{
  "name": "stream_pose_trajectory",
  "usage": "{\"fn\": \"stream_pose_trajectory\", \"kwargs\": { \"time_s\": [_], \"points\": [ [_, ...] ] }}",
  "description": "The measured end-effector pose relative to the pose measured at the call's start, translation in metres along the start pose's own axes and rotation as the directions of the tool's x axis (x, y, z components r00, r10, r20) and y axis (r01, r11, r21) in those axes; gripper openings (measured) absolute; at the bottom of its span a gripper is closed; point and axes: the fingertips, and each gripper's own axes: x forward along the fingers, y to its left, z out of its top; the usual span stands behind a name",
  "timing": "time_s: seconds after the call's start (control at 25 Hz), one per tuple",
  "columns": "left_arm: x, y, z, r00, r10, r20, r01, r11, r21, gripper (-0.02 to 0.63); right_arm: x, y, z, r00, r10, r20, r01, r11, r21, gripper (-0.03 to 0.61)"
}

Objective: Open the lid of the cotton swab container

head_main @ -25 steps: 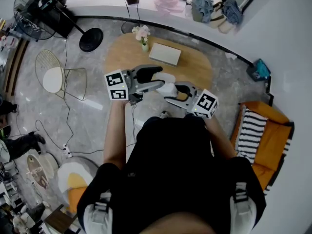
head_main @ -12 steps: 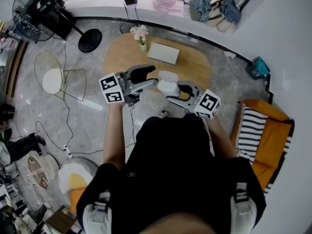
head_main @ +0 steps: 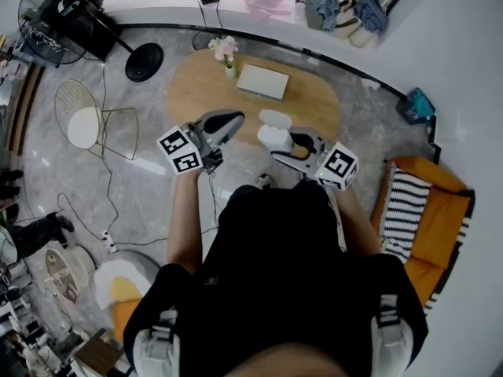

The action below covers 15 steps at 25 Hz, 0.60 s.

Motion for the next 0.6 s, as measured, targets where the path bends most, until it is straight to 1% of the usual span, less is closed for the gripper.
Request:
{"fn": "stream_pose_trajectory", "kwargs": {
  "time_s": [0.12, 0.24, 0.32, 0.44, 0.6],
  "points": [
    [-0.002, 0.000, -0.005, 1.000, 0.011, -0.009, -0.011, 1.000, 0.000, 0.000, -0.002, 0.002, -0.002, 1.000, 0.009, 0.002, -0.009, 1.000, -0.022, 0.189],
    [-0.002, -0.004, -0.012, 1.000, 0.005, -0.026, -0.005, 1.000, -0.004, 0.000, -0.004, 0.003, -0.001, 1.000, -0.006, -0.006, 0.006, 1.000, 0.004, 0.189],
    [0.000, -0.007, -0.018, 0.999, 0.011, -0.049, -0.011, 1.000, 0.002, 0.000, -0.006, 0.005, 0.000, 1.000, -0.006, -0.005, 0.006, 1.000, 0.003, 0.189],
    [0.005, -0.011, -0.027, 0.997, 0.020, -0.071, -0.019, 1.000, 0.016, 0.000, -0.010, 0.007, -0.003, 1.000, 0.011, -0.009, -0.011, 1.000, -0.005, 0.189],
    [0.011, -0.016, -0.033, 0.996, 0.046, -0.073, -0.045, 0.999, 0.019, 0.000, -0.020, 0.011, -0.008, 0.999, 0.032, -0.020, -0.033, 0.999, -0.009, 0.190]
  ]
}}
